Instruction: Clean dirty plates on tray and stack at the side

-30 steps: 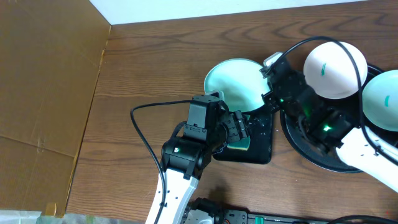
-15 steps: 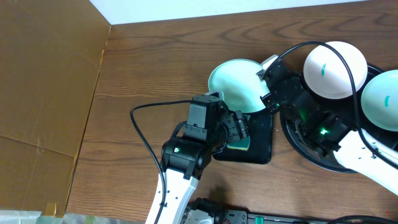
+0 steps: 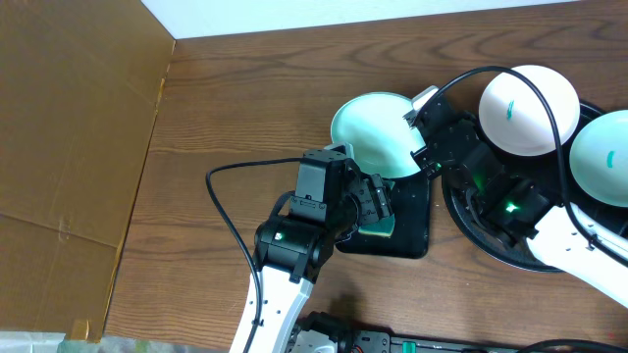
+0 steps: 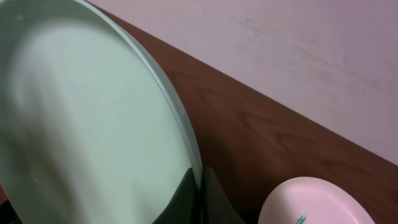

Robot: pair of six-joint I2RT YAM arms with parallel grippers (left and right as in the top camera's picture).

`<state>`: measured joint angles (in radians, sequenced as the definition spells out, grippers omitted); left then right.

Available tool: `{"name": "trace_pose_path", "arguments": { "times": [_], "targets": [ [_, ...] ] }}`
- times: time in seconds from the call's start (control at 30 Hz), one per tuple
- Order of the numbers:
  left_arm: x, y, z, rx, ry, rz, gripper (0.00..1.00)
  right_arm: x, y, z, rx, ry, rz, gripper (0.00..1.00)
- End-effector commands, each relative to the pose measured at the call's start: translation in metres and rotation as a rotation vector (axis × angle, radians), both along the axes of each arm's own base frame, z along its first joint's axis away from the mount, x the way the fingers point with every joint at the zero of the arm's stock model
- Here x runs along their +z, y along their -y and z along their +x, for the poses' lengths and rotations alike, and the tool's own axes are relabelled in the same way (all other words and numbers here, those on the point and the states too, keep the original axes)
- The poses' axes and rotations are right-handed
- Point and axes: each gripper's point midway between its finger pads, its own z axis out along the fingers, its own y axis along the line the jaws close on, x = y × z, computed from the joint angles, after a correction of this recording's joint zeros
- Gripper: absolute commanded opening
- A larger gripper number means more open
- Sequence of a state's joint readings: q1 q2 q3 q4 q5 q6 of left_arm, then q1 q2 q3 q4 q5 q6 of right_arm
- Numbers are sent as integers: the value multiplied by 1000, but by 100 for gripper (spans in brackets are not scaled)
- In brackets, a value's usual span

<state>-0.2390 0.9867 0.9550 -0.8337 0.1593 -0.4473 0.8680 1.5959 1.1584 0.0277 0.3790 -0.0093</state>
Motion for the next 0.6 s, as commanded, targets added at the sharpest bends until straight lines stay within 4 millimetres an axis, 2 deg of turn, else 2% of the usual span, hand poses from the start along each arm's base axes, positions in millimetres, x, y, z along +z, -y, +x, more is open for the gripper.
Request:
{"name": "trace_pose_path", "arguments": {
  "times": [0.0, 0.57],
  "targets": [
    [10, 1, 3, -3, 20, -11, 79, 27, 1, -2, -9, 49, 37, 1],
    [10, 1, 3, -3, 20, -11, 79, 27, 7, 2, -45, 57, 25, 1]
  ]
}}
